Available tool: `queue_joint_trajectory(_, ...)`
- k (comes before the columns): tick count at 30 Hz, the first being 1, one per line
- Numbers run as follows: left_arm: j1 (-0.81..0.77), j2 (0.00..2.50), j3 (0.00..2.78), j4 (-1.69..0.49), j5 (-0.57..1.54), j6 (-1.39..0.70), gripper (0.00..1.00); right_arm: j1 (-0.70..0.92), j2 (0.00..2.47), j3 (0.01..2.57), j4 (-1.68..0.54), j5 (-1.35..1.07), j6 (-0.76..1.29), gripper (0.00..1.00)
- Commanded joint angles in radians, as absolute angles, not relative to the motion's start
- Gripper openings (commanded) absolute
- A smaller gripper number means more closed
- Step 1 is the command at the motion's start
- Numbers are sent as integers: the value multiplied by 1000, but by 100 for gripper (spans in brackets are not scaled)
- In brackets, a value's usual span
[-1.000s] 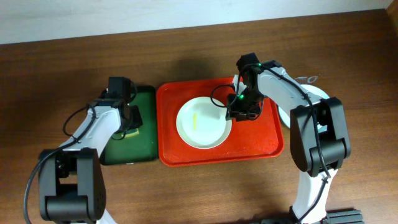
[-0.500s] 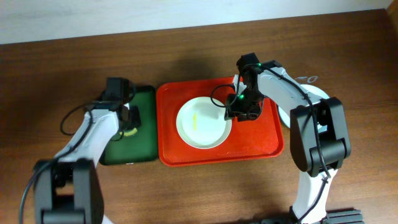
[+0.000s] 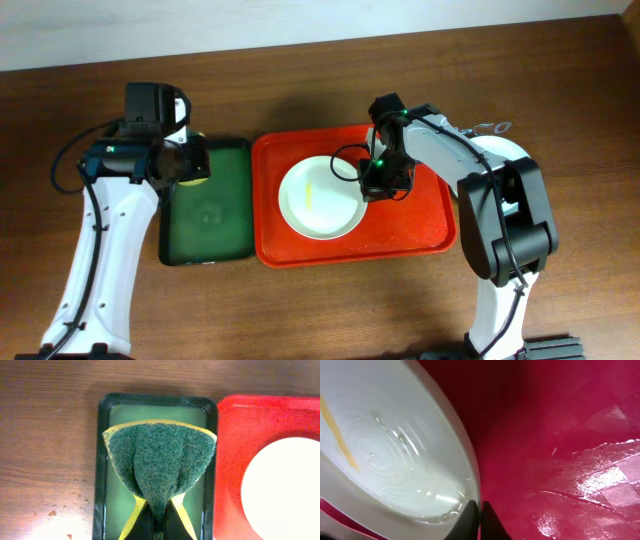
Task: Clean dirty plates on tray and stack at the side
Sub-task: 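Grasp the sponge with the left gripper and lift it, then scrub the white plate with the sponge in the left gripper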
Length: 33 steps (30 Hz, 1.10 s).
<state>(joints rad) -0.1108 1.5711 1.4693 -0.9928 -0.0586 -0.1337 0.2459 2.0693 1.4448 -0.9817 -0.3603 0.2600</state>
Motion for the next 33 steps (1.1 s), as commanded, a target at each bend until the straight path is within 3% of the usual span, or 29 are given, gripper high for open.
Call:
queue_joint_trajectory(1, -110, 1645, 1534, -1046, -13, -95, 0, 253, 2051, 1438, -978, -367, 270, 4)
queue_joint_trajectory(8, -111, 1792, 1550, -1068, 66, -73, 0, 314, 2051, 1436, -964, -396, 331, 7)
queue_joint_trajectory(9, -111, 1792, 1550, -1068, 76, -73, 0, 315, 2051, 1436, -952, -395, 331, 29)
queue_joint_trajectory(10, -111, 1792, 1550, -1067, 76, -73, 0, 315, 2051, 1436, -941, -390, 331, 41)
queue_joint_trajectory(11, -112, 1792, 1550, -1068, 78, -74, 0, 314, 2051, 1436, -927, -381, 331, 42)
queue_joint_trajectory(13, -112, 1797, 1550, -1064, 112, -74, 0, 314, 2051, 1436, -908, -380, 331, 37)
queue_joint_trajectory(15, -112, 1809, 1550, -1064, 118, -76, 0, 321, 2051, 1432, -909, -381, 331, 9)
queue_joint_trajectory(16, -114, 1813, 1550, -1064, 122, -78, 0, 326, 2051, 1424, -907, -381, 332, 4)
queue_joint_trajectory(33, -415, 1938, 1550, -922, 148, -148, 0, 334, 2051, 1404, -899, -434, 383, 4)
